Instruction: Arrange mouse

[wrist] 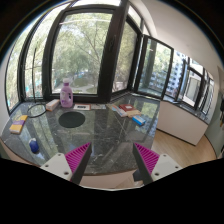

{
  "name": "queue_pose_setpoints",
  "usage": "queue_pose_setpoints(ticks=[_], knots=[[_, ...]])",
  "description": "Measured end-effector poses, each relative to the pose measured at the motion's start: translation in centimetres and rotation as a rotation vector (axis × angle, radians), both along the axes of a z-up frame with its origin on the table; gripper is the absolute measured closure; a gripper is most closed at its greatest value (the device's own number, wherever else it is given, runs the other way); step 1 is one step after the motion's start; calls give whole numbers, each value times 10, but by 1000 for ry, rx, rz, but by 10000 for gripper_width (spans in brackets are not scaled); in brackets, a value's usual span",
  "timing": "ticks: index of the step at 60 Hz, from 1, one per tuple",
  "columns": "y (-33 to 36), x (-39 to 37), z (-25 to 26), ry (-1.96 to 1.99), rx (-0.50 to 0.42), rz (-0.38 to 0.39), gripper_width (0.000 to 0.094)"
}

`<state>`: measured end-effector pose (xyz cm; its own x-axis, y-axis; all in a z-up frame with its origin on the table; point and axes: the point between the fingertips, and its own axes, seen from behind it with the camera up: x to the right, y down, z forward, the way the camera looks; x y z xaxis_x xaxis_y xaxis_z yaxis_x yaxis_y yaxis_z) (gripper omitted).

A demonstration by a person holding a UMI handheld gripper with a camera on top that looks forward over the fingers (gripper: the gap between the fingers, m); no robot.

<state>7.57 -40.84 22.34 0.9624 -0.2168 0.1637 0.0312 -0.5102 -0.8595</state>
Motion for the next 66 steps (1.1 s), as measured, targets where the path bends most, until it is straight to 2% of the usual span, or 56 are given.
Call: queue_pose_setpoints(ticks=[8,18,26,33,41,46,50,66], knots=[[-8,-8,-11,4,-23,5,86],[-31,-52,-55,35,-94,36,83],[-50,-123,-106,95,-160,113,86],[-46,-202,-141,135,-193,218,77],[-12,-294,-160,151,-171,334,76],[21,-339,-173,153,-142,375,76],[52,-363,-184,146,-118,385,80],[136,-391,-228,62,-148,379,80]])
